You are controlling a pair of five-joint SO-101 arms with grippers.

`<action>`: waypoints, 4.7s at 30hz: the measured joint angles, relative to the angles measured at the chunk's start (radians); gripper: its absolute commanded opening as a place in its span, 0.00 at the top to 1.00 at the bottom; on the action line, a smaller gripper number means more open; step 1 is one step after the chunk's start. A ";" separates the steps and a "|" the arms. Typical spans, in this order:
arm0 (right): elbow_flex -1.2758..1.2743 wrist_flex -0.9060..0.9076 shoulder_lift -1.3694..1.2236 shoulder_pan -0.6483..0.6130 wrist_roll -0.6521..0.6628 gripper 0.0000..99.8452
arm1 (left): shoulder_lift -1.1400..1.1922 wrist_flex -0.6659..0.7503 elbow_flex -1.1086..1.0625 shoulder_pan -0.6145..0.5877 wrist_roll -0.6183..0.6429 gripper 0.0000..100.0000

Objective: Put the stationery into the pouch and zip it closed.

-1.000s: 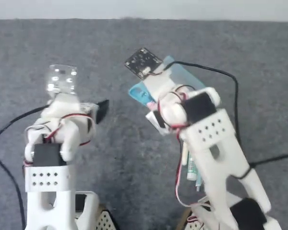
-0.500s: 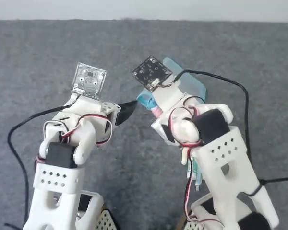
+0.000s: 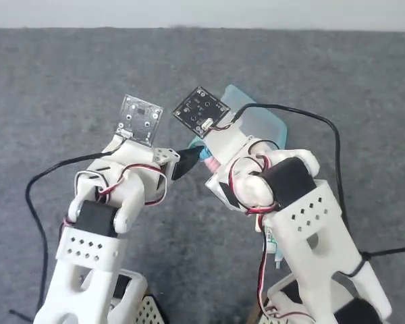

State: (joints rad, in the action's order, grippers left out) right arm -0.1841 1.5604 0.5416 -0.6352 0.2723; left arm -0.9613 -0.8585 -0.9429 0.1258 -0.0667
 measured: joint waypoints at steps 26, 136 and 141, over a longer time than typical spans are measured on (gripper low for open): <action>-0.041 0.100 0.133 -0.095 0.049 0.99 | 0.106 0.164 -0.057 0.060 0.002 0.94; -0.532 -0.133 0.097 0.339 0.037 0.78 | 0.107 0.160 -0.209 -0.282 0.262 0.99; -0.535 -0.204 -0.098 0.468 0.006 0.77 | 0.107 0.160 -0.209 -0.296 0.262 0.99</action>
State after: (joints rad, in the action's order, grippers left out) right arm -0.7196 1.3564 0.4434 -0.1672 0.2785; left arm -0.8539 -0.6989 -1.1515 -0.1703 0.1956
